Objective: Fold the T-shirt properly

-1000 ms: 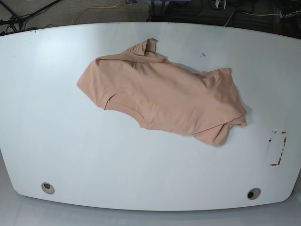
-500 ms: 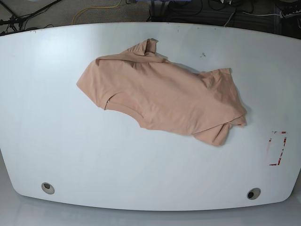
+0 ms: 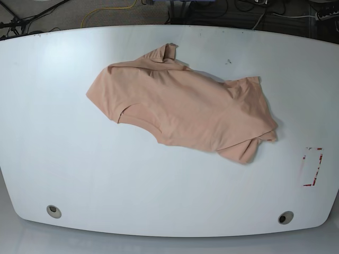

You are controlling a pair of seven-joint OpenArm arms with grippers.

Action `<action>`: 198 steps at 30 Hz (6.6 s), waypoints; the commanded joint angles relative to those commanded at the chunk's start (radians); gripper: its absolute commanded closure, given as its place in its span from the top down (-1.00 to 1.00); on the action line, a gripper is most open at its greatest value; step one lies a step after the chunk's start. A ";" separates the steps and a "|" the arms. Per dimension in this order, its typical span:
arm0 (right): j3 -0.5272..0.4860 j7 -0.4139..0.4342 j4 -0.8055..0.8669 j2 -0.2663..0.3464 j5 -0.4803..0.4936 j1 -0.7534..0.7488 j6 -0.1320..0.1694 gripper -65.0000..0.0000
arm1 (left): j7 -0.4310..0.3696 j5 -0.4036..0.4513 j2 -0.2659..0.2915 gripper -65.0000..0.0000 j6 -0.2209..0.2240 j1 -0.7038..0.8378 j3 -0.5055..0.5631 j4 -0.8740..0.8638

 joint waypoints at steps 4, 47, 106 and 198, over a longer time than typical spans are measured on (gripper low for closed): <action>-0.003 -0.003 0.094 0.006 0.002 -0.064 -0.003 -0.33 | -0.009 -0.005 -0.001 -0.05 0.000 0.056 0.011 0.094; -0.010 -0.024 0.680 0.000 0.005 -0.332 -0.001 -0.34 | 0.005 -0.075 0.006 -0.07 -0.001 0.362 -0.111 0.722; -0.004 -0.327 0.901 -0.014 0.014 0.083 -0.005 0.09 | -0.034 -0.150 -0.021 0.23 -0.005 0.009 -0.194 0.955; 0.351 -0.880 0.535 -0.065 0.008 0.734 0.032 0.06 | -0.016 -0.147 -0.040 0.34 -0.002 -0.115 -0.207 0.943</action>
